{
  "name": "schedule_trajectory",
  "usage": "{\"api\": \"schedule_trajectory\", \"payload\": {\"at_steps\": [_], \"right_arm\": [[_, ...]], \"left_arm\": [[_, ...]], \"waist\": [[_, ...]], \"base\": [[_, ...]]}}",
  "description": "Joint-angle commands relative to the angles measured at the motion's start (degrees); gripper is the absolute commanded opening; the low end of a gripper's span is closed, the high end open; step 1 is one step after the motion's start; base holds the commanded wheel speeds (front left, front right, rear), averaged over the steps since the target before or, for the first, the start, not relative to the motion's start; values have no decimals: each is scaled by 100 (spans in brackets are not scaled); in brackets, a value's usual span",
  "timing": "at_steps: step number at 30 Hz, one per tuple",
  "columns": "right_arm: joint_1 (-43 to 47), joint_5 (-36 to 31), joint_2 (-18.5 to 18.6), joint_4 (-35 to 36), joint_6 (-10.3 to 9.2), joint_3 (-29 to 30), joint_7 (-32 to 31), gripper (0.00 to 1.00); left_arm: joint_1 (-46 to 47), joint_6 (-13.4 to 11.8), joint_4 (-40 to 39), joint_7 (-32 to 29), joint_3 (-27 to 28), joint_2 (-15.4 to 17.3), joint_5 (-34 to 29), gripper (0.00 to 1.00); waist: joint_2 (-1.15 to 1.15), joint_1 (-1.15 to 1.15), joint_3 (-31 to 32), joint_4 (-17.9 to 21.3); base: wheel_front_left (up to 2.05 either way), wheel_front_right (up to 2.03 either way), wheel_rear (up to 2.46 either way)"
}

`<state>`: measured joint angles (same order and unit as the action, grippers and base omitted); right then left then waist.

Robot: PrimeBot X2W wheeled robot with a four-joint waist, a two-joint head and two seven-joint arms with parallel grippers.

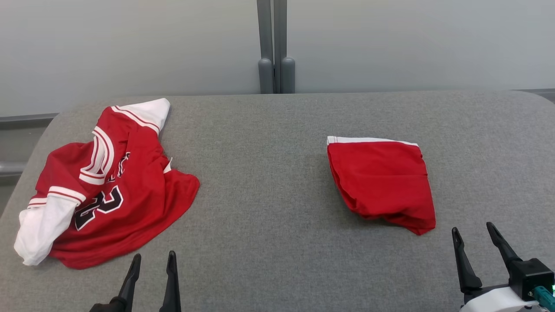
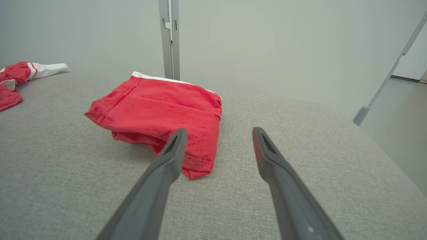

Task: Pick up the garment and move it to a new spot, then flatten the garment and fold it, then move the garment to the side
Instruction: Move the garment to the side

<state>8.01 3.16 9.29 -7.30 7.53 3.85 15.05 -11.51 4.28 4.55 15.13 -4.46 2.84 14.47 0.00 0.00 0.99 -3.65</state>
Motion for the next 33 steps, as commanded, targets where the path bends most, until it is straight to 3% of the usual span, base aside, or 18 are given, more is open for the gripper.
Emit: {"api": "schedule_trajectory", "payload": {"at_steps": [1,7,13,16,24,27,33], "right_arm": [[27,-24,-23,-6,-8,6,15,100],[-141,51,-19,-88,-8,39,16,100],[-709,838,138,-628,-8,-23,15,100],[-1415,1494,380,-1140,-7,-83,-452,100],[-2713,2584,977,-1854,-7,-770,-2720,100],[-2971,2676,1027,-2152,-7,-827,-3144,100],[-3286,2634,922,-2856,-7,-696,-3310,100]], "left_arm": [[-98,22,39,2,19,12,-41,100],[-62,65,119,1,24,13,-42,100],[45,106,151,1,5,13,-86,100],[110,114,151,1,15,13,-63,100],[415,139,292,1,-132,14,31,100],[525,128,326,1,-225,13,75,100],[637,87,429,1,-405,13,184,100]], "waist": [[0,0,9,-3],[0,0,-11,-14],[0,0,-162,-60],[0,0,-314,-94],[0,0,-767,-392],[0,0,-901,-526],[0,0,-1013,-768]], "base": [[0,0,0],[0,0,0],[0,0,0],[0,0,0],[0,0,0],[0,0,0],[0,0,0]]}}
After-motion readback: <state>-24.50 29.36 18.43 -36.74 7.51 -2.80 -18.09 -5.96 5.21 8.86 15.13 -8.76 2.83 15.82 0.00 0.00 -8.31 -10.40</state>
